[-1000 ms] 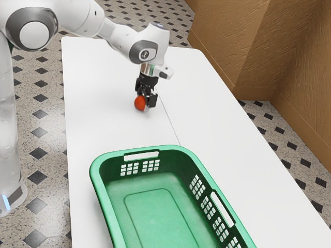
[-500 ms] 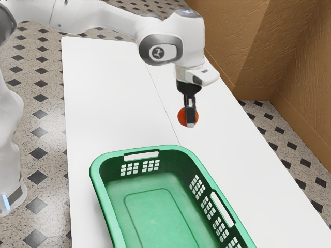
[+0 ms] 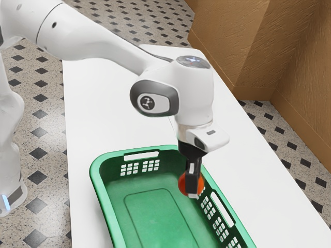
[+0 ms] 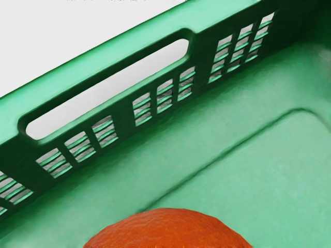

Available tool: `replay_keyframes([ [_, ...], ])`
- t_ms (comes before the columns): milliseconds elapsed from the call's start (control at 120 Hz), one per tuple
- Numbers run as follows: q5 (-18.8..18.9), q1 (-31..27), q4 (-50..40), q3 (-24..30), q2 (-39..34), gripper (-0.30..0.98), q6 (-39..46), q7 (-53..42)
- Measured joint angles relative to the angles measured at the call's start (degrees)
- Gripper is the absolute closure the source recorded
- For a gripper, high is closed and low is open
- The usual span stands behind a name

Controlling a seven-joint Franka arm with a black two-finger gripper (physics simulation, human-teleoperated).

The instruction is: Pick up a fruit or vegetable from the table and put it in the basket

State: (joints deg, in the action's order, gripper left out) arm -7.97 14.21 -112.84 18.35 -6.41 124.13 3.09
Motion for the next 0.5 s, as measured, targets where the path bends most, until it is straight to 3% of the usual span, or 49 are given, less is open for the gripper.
replay_keyframes([
  [108, -0.8, 0.0, 0.0, 0.7, -0.4, 0.11, 0.4, 2.1],
  [250, -1.0, -2.0, -0.2, 0.6, -0.3, 0.04, 0.7, 4.6],
  [383, -2.0, -11.6, 2.3, -1.7, -1.6, 0.02, 0.9, 9.7],
  [500, 0.2, -20.4, 17.5, -4.4, 0.8, 0.01, -7.3, 26.8],
])
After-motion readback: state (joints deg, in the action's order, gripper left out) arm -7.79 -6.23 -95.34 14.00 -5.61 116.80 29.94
